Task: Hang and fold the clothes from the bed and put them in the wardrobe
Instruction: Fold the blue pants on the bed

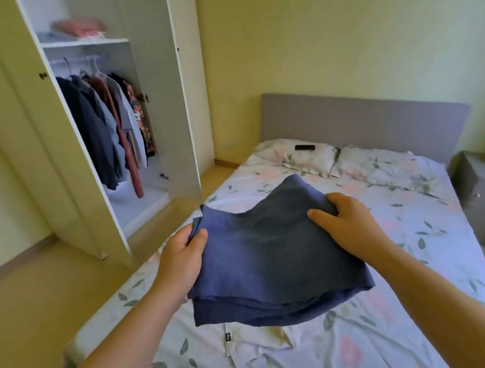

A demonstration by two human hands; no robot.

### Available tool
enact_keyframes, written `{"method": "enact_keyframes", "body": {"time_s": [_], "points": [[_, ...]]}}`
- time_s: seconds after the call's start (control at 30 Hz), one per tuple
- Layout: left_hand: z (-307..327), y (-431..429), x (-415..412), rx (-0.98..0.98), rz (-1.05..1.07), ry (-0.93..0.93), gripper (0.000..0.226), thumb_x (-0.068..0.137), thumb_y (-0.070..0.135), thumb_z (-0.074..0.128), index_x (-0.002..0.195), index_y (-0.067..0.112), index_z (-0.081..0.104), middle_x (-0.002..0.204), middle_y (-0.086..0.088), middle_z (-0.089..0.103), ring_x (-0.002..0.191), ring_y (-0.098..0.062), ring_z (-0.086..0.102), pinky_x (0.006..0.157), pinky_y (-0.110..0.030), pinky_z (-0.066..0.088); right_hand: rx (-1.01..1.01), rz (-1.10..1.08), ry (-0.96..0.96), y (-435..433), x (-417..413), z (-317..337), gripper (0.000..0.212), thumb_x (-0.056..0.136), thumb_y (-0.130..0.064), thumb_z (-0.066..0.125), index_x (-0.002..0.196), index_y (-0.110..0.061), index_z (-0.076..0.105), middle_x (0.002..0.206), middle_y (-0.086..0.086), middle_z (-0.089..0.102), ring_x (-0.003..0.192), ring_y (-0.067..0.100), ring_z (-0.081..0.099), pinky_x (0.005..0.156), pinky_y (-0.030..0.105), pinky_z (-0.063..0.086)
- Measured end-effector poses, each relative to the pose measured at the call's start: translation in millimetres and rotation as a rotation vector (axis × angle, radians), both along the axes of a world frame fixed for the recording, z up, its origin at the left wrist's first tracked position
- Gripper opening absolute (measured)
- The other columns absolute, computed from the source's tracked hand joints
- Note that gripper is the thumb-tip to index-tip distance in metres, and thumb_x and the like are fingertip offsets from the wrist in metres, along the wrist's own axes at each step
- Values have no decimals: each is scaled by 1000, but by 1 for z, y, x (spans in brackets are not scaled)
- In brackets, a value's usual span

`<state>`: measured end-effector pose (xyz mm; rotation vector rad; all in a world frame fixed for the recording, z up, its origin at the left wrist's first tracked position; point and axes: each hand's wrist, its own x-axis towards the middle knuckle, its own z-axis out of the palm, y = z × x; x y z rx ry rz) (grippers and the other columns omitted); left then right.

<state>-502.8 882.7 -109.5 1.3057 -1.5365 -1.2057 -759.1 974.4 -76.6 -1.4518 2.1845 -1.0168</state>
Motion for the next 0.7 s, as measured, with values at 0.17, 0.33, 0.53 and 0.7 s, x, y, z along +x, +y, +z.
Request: {"method": "enact_keyframes", "body": {"time_s": [0.17,0.33,0.53,0.7], "points": [[53,-14,66,-99,89,11,18,99,23,50,93,22,66,96,0,70,93,-21,63,82,-36,50,-65,102,54,-38,62,51,17,94,-32,58,92,-15,58,82,-1,62,73,13,57,59,26,38],[83,-40,161,-131,159,18,24,99,19,49,99,-1,62,100,-20,67,99,-36,61,88,-48,48,-98,201,39,-86,153,77,20,94,-32,59,91,-12,59,81,0,61,73,14,56,59,23,36],[112,-79,263,-140,222,65,21,100,21,48,104,10,66,102,-9,70,100,-26,64,94,-45,48,-131,279,63,-149,258,102,19,94,-33,58,105,-17,61,95,-1,63,81,14,56,63,18,37],[120,-117,321,-91,253,104,22,100,20,48,101,7,66,103,-16,69,97,-29,64,86,-40,49,-109,310,60,-199,320,113,27,95,-33,58,115,-17,64,102,5,68,82,14,58,64,18,40]]}}
